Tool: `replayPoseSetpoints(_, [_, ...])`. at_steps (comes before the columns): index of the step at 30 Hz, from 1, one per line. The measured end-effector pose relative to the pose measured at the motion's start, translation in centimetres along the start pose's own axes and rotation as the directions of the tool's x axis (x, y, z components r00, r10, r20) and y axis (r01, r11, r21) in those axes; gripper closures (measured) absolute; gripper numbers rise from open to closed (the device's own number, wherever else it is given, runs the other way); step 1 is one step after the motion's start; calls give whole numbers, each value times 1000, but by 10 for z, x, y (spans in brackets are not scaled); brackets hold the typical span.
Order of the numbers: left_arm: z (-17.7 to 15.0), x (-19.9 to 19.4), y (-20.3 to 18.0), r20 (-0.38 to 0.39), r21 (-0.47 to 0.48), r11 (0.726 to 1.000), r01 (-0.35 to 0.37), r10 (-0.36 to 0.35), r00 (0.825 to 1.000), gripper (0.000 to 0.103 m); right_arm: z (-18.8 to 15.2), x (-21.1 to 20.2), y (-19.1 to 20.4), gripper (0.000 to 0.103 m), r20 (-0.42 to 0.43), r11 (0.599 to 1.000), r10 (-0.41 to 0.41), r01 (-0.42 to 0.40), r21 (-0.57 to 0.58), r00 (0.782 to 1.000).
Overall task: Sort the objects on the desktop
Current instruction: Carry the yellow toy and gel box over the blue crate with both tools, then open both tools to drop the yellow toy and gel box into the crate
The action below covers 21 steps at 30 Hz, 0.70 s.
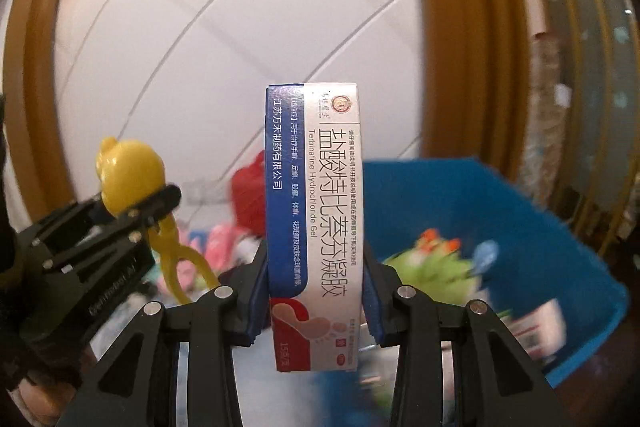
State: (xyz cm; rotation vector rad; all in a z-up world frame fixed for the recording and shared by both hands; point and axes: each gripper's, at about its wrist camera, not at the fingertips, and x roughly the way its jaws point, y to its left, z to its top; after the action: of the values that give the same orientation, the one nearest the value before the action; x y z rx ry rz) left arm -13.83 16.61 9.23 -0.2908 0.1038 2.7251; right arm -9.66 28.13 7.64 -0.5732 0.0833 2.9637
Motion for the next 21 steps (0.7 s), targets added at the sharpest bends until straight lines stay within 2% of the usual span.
replayPoseSetpoints(5, [17,13,-99,33,16,999,40,-40,999,73,7,4,-92,64,-11,996,-92,92,10,996])
replayPoseSetpoints(7, [15,25,-127,0,-1,998,69,-69,998,73,-1,10,-129,64,-34,993,-116,117,15,993])
replayPoseSetpoints(10, [4,47,-162,-73,1,998,64,-64,995,73,-9,21,-168,64,-75,989,-144,145,3,987])
replayPoseSetpoints(15, [-15,71,-188,-193,-12,999,38,-40,980,73,-19,40,-204,64,-110,990,-141,139,-20,984])
replayPoseSetpoints(21, [-31,76,-199,-265,-11,1000,17,-19,964,73,-28,53,-206,64,-114,988,-135,125,-87,984])
